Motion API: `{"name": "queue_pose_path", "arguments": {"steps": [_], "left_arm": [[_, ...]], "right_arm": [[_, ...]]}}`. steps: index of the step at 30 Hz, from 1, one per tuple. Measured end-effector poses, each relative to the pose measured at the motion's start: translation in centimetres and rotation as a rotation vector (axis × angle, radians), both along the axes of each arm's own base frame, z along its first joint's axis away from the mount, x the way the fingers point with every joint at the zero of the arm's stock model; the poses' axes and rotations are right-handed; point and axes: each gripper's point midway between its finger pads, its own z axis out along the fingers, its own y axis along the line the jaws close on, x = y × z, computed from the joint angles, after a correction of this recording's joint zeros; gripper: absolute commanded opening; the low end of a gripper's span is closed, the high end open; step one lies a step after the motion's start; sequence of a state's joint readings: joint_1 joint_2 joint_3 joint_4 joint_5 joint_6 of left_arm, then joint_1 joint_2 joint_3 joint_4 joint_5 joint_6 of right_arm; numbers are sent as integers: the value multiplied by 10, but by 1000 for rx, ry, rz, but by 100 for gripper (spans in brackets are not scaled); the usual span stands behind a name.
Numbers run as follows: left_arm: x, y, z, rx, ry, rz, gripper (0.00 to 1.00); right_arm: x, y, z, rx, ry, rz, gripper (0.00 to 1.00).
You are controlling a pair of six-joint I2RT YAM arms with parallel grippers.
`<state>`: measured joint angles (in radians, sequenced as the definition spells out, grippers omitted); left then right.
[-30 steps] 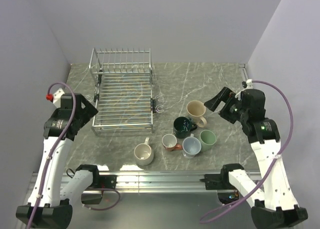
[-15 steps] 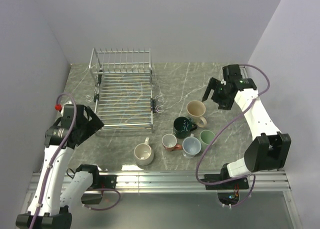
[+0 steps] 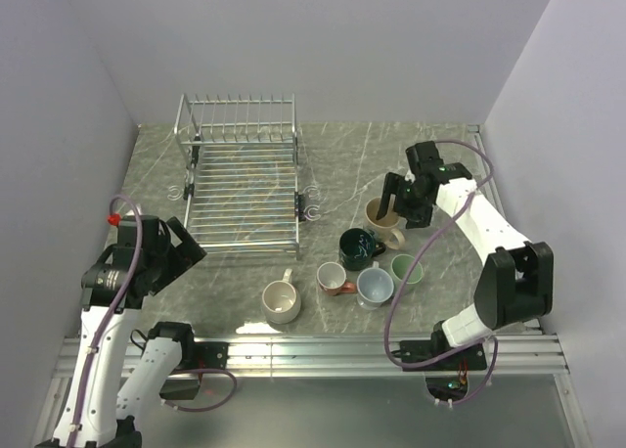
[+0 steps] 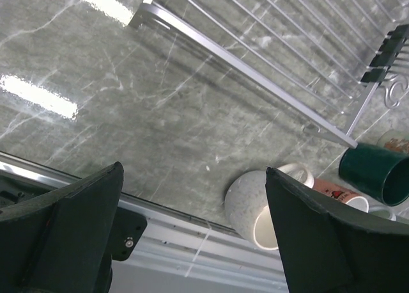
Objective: Load the cups into the dish rack
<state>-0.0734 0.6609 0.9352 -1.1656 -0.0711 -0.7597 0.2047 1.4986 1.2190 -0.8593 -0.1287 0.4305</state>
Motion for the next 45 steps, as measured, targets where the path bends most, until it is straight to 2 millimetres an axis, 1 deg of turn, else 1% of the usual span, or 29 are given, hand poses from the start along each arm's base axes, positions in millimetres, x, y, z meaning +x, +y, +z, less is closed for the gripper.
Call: {"name": "queue_pose_path", "arguments": {"steps": [1, 4, 7, 8, 11, 13, 17, 20, 22, 25, 27, 29, 30, 32, 34, 35, 36, 37, 38, 41, 42, 45], "left_arm": [[-1, 0, -1, -1, 9, -3, 99], [-4, -1, 3, 0, 18, -12, 99], [-4, -2, 11, -4, 0, -15, 99], [-4, -2, 14, -6, -6, -16, 100], [-6, -3, 17, -9, -11, -19, 99], [-8, -3, 18, -13, -9, -21, 100], [-10, -5, 20, -20, -7, -28, 100], [-9, -11, 27, -49, -24, -50, 99], [-7, -20, 36, -88, -51, -79, 99], [1, -37, 61, -167, -139, -140, 100], [8, -51, 87, -231, -230, -195, 99], [16, -66, 120, -298, -351, -259, 99], [18, -73, 137, -331, -414, -289, 99], [21, -85, 168, -399, -533, -349, 99], [21, -98, 198, -480, -644, -411, 99], [21, -104, 209, -518, -691, -441, 99], [20, -109, 218, -560, -727, -467, 100], [21, -114, 227, -610, -759, -493, 99], [22, -119, 233, -653, -791, -519, 99], [27, -129, 238, -751, -809, -570, 99], [29, -132, 240, -778, -809, -588, 99], [34, -137, 240, -841, -812, -622, 100]], "right_arm": [[2, 2, -3, -6, 2, 2, 82], [7, -1, -15, -36, 19, -1, 70], [11, -6, -26, -73, 35, -7, 45], [12, -7, -29, -82, 40, -9, 30], [13, -13, -35, -119, 47, -14, 0], [18, -12, -35, -114, 30, -17, 0], [18, -15, -34, -132, 29, -24, 0], [14, -23, -30, -183, 46, -23, 0], [14, -30, -18, -217, 51, -31, 0], [27, -33, 20, -238, -2, -47, 0], [44, -31, 59, -224, -87, -63, 0], [57, -25, 100, -178, -183, -73, 0], [62, -20, 121, -141, -232, -73, 0], [63, -3, 154, -22, -312, -47, 0], [50, 25, 186, 161, -380, 8, 0], [39, 42, 199, 280, -403, 38, 0], [29, 57, 208, 390, -412, 52, 0], [21, 77, 207, 539, -387, 57, 0], [0, 92, 221, 665, -408, 85, 0], [-36, 126, 226, 960, -312, 114, 0], [-43, 135, 227, 1034, -278, 124, 0], [-54, 152, 237, 1169, -204, 144, 0]]}}
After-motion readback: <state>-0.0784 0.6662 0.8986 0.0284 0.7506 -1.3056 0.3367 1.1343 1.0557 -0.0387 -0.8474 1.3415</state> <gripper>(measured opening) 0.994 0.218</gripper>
